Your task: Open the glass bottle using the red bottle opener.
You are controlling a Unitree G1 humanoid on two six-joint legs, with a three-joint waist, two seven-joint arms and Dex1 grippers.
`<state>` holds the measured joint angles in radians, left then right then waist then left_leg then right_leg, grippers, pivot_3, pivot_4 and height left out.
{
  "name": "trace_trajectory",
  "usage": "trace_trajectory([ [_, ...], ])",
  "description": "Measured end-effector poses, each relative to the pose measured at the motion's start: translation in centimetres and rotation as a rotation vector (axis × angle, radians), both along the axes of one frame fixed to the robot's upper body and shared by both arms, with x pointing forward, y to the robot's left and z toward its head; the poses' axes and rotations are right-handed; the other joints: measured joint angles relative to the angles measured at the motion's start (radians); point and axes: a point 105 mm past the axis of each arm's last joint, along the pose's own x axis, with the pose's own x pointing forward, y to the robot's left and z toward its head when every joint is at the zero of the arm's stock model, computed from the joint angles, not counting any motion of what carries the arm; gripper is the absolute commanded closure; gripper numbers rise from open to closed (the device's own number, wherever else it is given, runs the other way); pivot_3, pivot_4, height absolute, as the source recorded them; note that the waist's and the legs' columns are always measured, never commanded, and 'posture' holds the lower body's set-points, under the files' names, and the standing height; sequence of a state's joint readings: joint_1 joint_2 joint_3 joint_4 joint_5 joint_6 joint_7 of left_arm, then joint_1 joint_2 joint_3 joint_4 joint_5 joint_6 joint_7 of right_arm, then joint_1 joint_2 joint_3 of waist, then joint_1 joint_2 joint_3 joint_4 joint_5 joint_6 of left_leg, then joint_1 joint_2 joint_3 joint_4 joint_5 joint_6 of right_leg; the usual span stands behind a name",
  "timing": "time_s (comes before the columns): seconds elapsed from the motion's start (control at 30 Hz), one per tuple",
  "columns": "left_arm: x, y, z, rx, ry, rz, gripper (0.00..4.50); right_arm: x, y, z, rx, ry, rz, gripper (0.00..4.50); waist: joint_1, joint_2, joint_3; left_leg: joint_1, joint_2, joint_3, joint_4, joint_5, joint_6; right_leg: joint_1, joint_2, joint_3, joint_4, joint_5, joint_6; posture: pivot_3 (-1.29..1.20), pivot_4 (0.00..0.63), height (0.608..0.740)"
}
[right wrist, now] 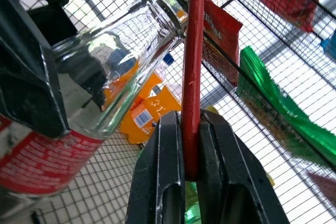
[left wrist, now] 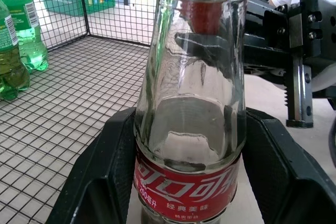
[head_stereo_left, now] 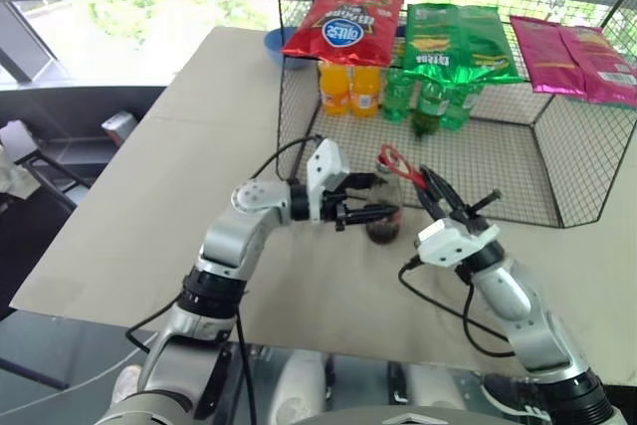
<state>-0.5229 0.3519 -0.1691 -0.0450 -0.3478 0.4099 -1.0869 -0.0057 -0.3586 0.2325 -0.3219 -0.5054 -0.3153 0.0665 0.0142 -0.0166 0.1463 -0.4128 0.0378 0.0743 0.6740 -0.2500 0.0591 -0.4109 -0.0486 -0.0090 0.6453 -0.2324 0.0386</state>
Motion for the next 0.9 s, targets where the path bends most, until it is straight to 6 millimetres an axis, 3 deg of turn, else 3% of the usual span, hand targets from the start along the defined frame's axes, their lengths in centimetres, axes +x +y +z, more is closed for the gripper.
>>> trace_trajectory([
  [0.33, 0.0, 0.1, 0.0, 0.004, 0.004, 0.003, 1.92, 0.3, 0.2, -0.1, -0.022, -0.016, 0.019, 4.5, 0.0, 0.0, 0.0, 0.0, 0.0, 0.0, 0.0, 0.0, 0.0, 0.0, 0.0, 0.0, 0.0, 0.0, 0.0, 0.0, 0.15, 0.74],
  [0.47, 0.0, -0.3, 0.3, -0.013, 0.009, -0.009, 0.54, 0.1, 0.3, -0.2, -0.045, -0.022, 0.037, 4.5, 0.0, 0.0, 0.0, 0.0, 0.0, 0.0, 0.0, 0.0, 0.0, 0.0, 0.0, 0.0, 0.0, 0.0, 0.0, 0.0, 0.15, 0.74],
  [0.5, -0.1, -0.8, 0.8, -0.024, -0.001, -0.025, 0.02, -0.3, 0.9, -0.1, -0.05, -0.028, 0.067, 4.5, -0.001, 0.0, 0.0, 0.0, 0.0, 0.0, 0.0, 0.0, 0.0, 0.0, 0.0, 0.0, 0.0, 0.0, 0.0, 0.0, 0.15, 0.74],
  [0.9, -0.3, -0.5, 1.4, -0.038, -0.02, -0.03, 0.02, -0.3, 0.9, -0.1, -0.06, -0.026, 0.068, 4.5, -0.007, 0.0, -0.001, 0.002, 0.001, 0.0, 0.0, -0.001, 0.002, 0.0, 0.001, 0.001, 0.002, 0.0, 0.0, 0.0, 0.15, 0.74],
])
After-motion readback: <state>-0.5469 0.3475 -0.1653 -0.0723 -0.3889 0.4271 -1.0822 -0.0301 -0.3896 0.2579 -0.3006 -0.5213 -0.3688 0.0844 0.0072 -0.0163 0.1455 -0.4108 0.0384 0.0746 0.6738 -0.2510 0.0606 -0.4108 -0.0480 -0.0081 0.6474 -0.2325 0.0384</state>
